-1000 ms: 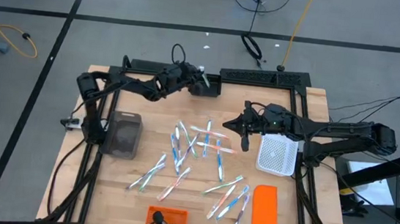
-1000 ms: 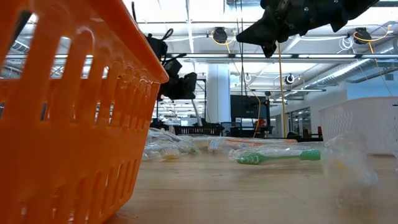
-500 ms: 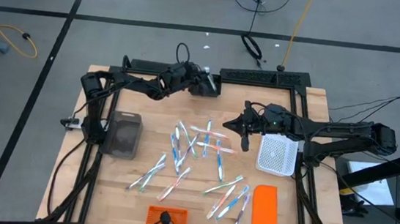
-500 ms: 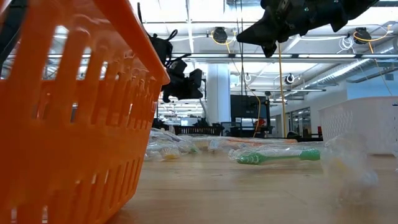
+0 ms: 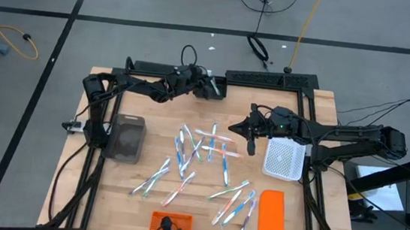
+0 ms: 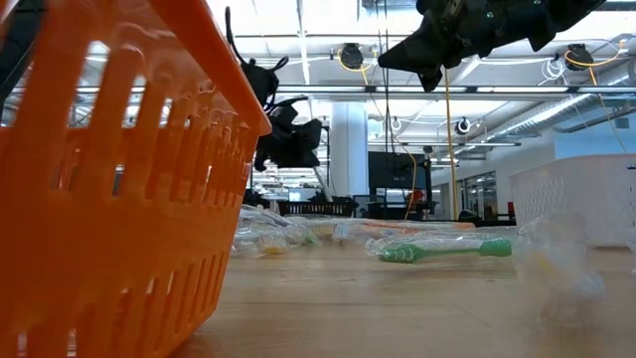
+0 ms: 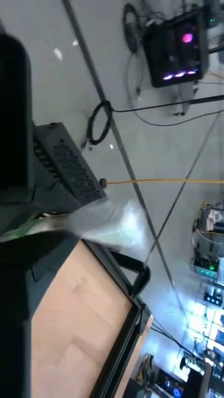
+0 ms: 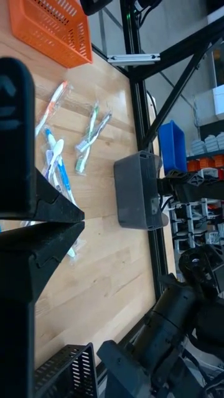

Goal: Pick & Place Toothbrushes
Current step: Put the green toothbrush into the black bin

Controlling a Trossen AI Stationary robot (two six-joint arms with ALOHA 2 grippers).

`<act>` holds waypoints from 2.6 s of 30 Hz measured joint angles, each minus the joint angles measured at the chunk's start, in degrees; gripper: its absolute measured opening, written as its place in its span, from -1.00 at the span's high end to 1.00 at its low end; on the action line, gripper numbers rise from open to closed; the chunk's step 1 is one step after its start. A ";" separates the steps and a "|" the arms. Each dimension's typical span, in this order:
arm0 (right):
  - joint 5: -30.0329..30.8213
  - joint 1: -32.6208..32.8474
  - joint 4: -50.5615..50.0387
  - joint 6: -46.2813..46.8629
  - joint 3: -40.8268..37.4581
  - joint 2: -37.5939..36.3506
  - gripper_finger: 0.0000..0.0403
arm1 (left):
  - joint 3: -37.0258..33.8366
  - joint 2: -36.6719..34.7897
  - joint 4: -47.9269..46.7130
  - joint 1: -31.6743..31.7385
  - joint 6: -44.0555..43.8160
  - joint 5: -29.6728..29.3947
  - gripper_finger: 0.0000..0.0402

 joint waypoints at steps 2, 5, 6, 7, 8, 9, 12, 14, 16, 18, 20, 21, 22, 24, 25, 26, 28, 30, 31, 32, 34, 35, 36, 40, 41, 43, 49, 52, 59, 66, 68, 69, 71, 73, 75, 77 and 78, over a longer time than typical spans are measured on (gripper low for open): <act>0.00 0.00 0.00 0.00 -0.02 0.00 1.00 | -0.02 0.04 -0.41 0.04 -0.28 0.03 0.55; 0.00 0.00 0.02 0.00 0.00 0.00 1.00 | -0.02 0.04 -0.99 0.04 -0.29 0.03 0.40; 0.00 0.00 0.02 0.00 -0.01 0.00 1.00 | -0.02 0.04 -1.34 0.04 -0.30 0.00 0.36; 0.00 0.00 0.02 0.00 -0.02 0.00 1.00 | -0.02 0.04 -1.65 0.04 -0.29 -0.02 0.32; 0.00 0.00 0.02 0.00 -0.02 0.00 1.00 | -0.02 0.04 -2.00 0.04 -0.29 -0.02 0.29; 0.00 0.00 0.03 0.00 -0.02 0.00 1.00 | -0.04 0.04 -2.25 0.04 -0.29 -0.02 0.26; 0.00 0.00 0.02 0.00 -0.02 0.00 1.00 | -0.04 0.04 -2.52 0.07 -0.33 -0.44 0.18; 0.00 0.00 0.04 0.00 -0.02 0.00 1.00 | -0.04 0.04 -2.69 0.09 -0.33 -1.50 0.13; 0.00 0.00 0.04 0.00 -0.02 0.00 1.00 | -0.04 0.04 -2.82 0.09 0.12 -2.98 0.10; 0.00 0.00 0.04 0.00 -0.02 0.00 1.00 | -0.04 -0.01 -2.82 0.08 1.37 -6.59 0.06; 0.00 0.00 0.04 0.00 -0.02 0.00 1.00 | -0.04 -0.05 -2.79 0.09 3.27 -10.57 0.03; 0.00 0.00 0.04 0.00 -0.02 0.00 1.00 | -0.01 -0.05 -2.77 0.11 3.96 -11.48 0.02; 0.00 0.00 0.04 0.00 -0.02 0.00 1.00 | 0.13 -0.05 -2.81 0.12 4.04 -11.61 0.01; 0.00 0.00 0.04 0.00 -0.02 0.00 1.00 | 0.64 -0.05 -2.82 0.13 3.49 -11.46 -0.01; 0.00 0.00 0.04 0.00 -0.02 0.00 1.00 | 1.00 -0.07 -2.80 -0.07 3.37 -11.04 -0.02; 0.00 0.00 0.04 -0.01 -0.02 0.00 1.00 | 1.39 -0.07 -2.73 -0.31 3.38 -10.63 -0.02; 0.00 0.00 0.04 -0.17 -0.02 0.00 1.00 | 2.05 -0.07 -2.75 -0.73 4.04 -10.62 -0.02; 0.00 0.00 0.04 -0.20 -0.02 0.00 1.00 | 2.78 -0.07 -2.80 -1.11 4.76 -12.05 -0.02; 0.00 0.00 0.04 -0.20 -0.02 0.00 1.00 | 3.21 -0.09 -3.05 -1.23 5.12 -13.16 -0.02; 0.00 0.00 0.04 -0.20 -0.02 0.00 1.00 | 3.60 -0.11 -3.51 -1.25 5.89 -13.95 -0.02; 0.00 0.00 0.04 -0.20 -0.02 0.00 1.00 | 4.26 -0.24 -5.12 -1.25 7.46 -15.59 -0.02; 0.00 -0.01 0.04 -0.20 -0.02 0.00 1.00 | 4.48 -0.46 -6.28 -1.25 8.09 -16.24 -0.02; -0.01 0.00 0.04 -0.19 -0.02 0.00 1.00 | 4.60 -0.60 -7.13 -1.25 8.48 -16.97 -0.02; 0.00 0.00 -0.11 -0.19 -0.02 0.00 1.00 | 4.90 -0.93 -9.18 -1.20 9.22 -19.29 -0.02; 0.00 0.00 -0.11 -0.26 -0.02 0.00 1.00 | 4.90 -1.10 -9.35 -1.14 9.18 -19.36 -0.02; 0.00 0.00 -0.11 -0.64 -0.02 -0.01 1.00 | 4.90 -1.35 -9.05 -1.14 9.39 -19.35 -0.02; -0.01 -0.01 -0.24 -1.01 -0.02 -0.02 1.00 | 4.87 -2.33 -10.60 -0.67 10.76 -23.94 -0.02; 0.00 -0.01 -0.31 -1.03 -0.02 -0.02 1.00 | 4.87 -2.92 -11.28 -0.13 10.05 -22.26 -0.02; -0.02 0.00 -0.35 -1.01 -0.02 -0.02 1.00 | 4.87 -2.91 -13.22 -0.45 10.87 -21.64 -0.02; -0.04 -0.01 -0.81 -0.43 -0.02 -0.02 1.00 | 4.89 -8.22 -26.56 -1.63 13.55 -17.10 -0.02; -0.02 0.00 -0.77 -0.42 -0.02 -0.02 1.00 | 4.84 -11.00 -31.98 -2.28 14.72 -14.04 -0.02; -0.02 -0.02 -0.76 -0.42 -0.02 -0.02 1.00 | 4.85 -12.66 -35.16 -2.58 15.41 -12.17 -0.02; -0.01 -0.02 -0.74 -0.33 -0.02 -0.02 1.00 | 4.85 -16.12 -41.41 -3.28 17.00 -7.55 -0.02; -0.03 -0.02 -0.72 0.02 -0.02 -0.02 1.00 | 4.87 -19.09 -47.44 -4.20 19.43 -1.44 -0.02; -0.04 -0.02 -0.72 0.24 -0.02 -0.02 1.00 | 4.85 -21.06 -53.20 -5.15 21.53 4.67 -0.02; -0.04 -0.02 -0.64 0.25 -0.02 -0.02 1.00 | 4.85 -21.76 -56.50 -6.36 23.59 9.19 -0.02; -0.04 -0.02 -0.66 0.24 -0.02 -0.02 1.00 | 4.85 -21.80 -58.20 -7.03 24.65 10.89 -0.02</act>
